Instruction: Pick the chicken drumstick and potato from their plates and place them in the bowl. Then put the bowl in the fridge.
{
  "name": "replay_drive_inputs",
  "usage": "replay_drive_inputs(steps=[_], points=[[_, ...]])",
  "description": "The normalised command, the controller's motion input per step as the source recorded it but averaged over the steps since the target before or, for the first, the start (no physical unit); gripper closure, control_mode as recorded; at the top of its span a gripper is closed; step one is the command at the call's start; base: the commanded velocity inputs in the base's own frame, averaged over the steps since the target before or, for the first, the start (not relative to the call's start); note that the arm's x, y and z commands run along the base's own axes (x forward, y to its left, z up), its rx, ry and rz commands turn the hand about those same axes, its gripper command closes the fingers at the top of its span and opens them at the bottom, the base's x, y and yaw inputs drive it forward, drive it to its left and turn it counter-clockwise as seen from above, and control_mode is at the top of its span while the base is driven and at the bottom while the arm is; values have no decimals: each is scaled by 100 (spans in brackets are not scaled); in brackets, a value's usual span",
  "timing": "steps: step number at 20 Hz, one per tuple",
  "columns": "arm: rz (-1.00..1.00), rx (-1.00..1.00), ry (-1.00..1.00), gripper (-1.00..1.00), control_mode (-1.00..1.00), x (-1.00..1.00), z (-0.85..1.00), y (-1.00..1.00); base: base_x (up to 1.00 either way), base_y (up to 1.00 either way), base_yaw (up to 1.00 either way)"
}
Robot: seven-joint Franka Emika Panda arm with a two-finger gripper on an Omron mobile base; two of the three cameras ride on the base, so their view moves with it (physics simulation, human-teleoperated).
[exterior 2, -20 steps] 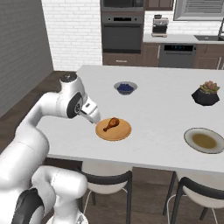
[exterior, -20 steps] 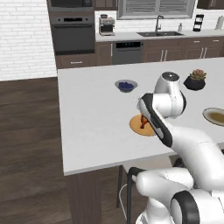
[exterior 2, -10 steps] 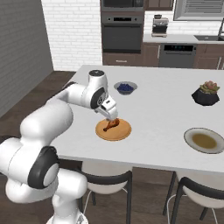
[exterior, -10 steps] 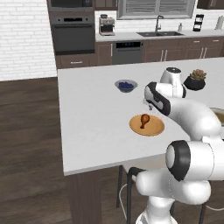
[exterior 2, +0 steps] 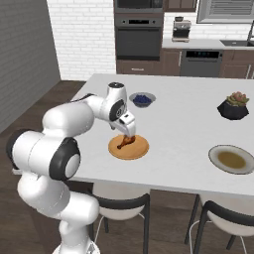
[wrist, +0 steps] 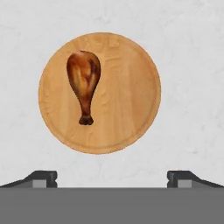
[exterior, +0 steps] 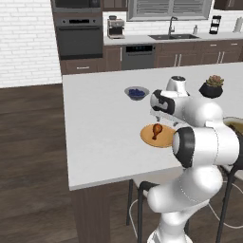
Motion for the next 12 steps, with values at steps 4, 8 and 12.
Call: replay_drive_inputs(steps=[4, 8, 12], points=[[2, 0, 8, -100, -100, 36, -42, 3, 0, 0, 0], [6, 1, 2, -100, -100, 52, -24, 0, 0, 0, 0], [5, 0, 11, -100, -100, 26, -41, 0, 0, 0, 0]])
